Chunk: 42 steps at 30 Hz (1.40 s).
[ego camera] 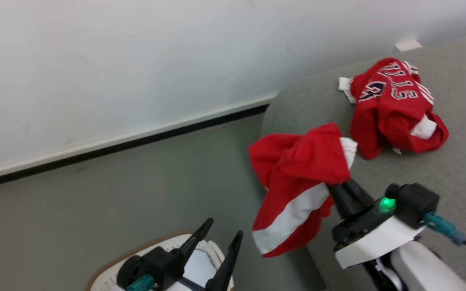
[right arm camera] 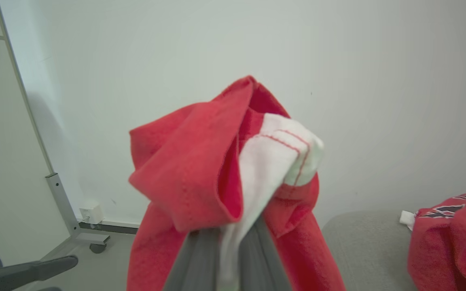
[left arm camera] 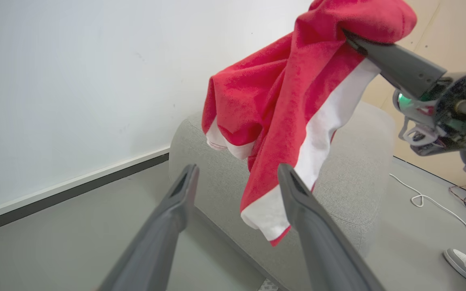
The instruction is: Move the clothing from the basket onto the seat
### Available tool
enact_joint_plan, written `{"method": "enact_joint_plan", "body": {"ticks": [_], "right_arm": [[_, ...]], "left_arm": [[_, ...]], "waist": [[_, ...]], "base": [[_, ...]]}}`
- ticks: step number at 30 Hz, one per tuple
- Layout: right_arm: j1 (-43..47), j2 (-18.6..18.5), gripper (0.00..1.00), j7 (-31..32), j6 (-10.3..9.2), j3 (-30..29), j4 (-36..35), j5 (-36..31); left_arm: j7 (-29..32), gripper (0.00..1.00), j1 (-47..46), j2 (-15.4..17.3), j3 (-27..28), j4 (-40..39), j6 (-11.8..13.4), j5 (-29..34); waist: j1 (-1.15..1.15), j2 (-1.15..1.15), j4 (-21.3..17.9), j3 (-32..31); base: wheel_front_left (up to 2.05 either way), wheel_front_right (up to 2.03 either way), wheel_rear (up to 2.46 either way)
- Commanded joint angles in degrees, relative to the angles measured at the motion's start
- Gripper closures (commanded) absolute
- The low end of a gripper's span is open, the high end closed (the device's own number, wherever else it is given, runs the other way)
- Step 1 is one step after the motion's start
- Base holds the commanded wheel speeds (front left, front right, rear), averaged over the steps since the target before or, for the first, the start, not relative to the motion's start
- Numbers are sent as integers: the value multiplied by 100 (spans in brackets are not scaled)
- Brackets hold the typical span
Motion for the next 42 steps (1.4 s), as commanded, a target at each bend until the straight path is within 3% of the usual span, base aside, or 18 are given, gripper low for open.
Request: {"method": "enact_joint_plan", "body": {"ticks": [1,7,14,21,25,27,28,29,30,35,42], "right_arm": [[2,-91,100,-1,-13,-139,-60,49],[-456,-400,100,-1,-13,-934,-50,149],[-1761,-867,100,-1,-13,-2022,538,33],[-3416,-1563,100,189,-13,-3305,2111,-211],[-3869,-1732,100,109,-13,-4215,3283,-779],[-3937,-1616,100,52,-13,-4616,3795,-1063],[-3914,-1517,83,29,-13,-4809,4011,-1138],[-3843,-1424,58,16,-13,-4999,4206,-1242],[-3745,-1325,0,-4,-13,-5112,4329,-1367],[-3256,-856,0,-7,-13,-5515,3964,-1748],[-1831,230,0,-7,-13,-5498,2353,-1968]], "left_arm": [[21,0,-136,7,-23,-31,-39,81],[199,0,-545,-16,-215,-103,-200,262],[424,0,-1040,78,-346,-206,-388,427],[673,0,-1609,117,-340,-528,-496,585],[751,0,-1882,150,-317,-695,-537,640],[726,0,-1948,144,-272,-707,-519,605],[695,0,-1965,152,-259,-698,-509,610],[665,0,-1965,156,-249,-686,-506,613],[642,0,-1958,145,-238,-669,-489,606],[507,0,-1865,120,-152,-593,-388,541],[248,0,-1468,219,148,-405,-186,270]], "waist": [[0,0,-361,343],[0,0,-404,955],[0,0,-83,1854],[0,0,333,2885],[0,0,571,3399],[0,0,640,3518],[0,0,657,3545],[0,0,667,3556],[0,0,670,3549],[0,0,586,3359],[0,0,319,2631]], "base": [[0,0,0],[0,0,0],[0,0,0],[0,0,0],[0,0,0],[0,0,0],[0,0,0],[0,0,0],[0,0,0],[0,0,0],[0,0,0]]}}
